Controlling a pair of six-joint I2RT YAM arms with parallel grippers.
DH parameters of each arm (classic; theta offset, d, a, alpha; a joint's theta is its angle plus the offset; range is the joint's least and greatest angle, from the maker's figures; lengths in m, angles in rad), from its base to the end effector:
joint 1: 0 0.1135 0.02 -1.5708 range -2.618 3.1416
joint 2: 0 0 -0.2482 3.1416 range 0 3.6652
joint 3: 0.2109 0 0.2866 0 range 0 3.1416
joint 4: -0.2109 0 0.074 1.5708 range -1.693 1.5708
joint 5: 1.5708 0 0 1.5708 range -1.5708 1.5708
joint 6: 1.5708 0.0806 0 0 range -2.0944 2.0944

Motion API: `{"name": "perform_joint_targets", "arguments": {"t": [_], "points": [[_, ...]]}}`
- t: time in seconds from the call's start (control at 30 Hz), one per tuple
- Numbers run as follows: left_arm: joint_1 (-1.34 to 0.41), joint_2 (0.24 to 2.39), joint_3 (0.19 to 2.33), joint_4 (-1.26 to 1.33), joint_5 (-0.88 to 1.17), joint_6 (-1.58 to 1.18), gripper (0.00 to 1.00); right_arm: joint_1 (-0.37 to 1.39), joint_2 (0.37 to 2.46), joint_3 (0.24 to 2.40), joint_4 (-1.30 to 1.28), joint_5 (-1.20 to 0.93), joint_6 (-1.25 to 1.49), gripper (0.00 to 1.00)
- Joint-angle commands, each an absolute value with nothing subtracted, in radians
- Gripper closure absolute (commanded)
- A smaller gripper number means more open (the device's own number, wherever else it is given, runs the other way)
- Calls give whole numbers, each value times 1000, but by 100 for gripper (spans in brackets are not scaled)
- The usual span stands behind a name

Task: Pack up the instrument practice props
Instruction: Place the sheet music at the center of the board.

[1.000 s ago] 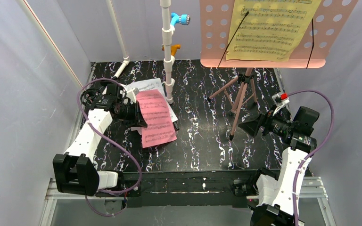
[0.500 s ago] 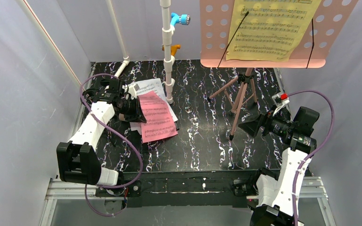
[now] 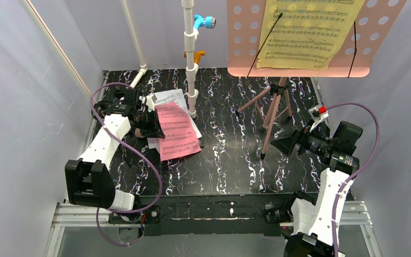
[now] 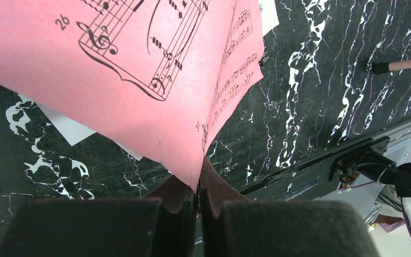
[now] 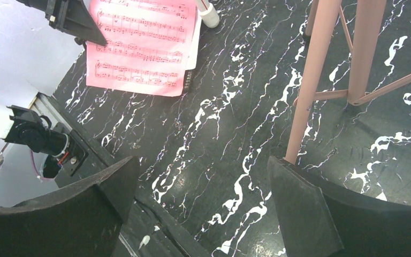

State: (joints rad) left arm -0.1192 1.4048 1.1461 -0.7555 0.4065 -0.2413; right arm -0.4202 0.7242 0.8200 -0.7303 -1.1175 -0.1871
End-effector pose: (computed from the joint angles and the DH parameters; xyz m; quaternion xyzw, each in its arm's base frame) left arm 0.3372 -0.0725 0.2189 -0.0021 0.9434 -0.2392 0.2299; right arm 0.2079 -0.0135 0.2997 -0.1496 0.7794 0.3370 0.5066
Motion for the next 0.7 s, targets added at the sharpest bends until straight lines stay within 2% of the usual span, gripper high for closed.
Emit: {"name": "perform_joint_targets", "arguments": {"t": [0.0,0.43,0.67], "points": [[-114,1409,1184,-764,390,-245,100,-420,719,819,-704,-1135,-186,2],[-114,1423,1193,-762,325,-282,97,-420,720,821,-707,-1135,-188,2],[-114,1431,1171,-764,246,-302,81,-420,718,819,-704,-1137,-188,2]]}}
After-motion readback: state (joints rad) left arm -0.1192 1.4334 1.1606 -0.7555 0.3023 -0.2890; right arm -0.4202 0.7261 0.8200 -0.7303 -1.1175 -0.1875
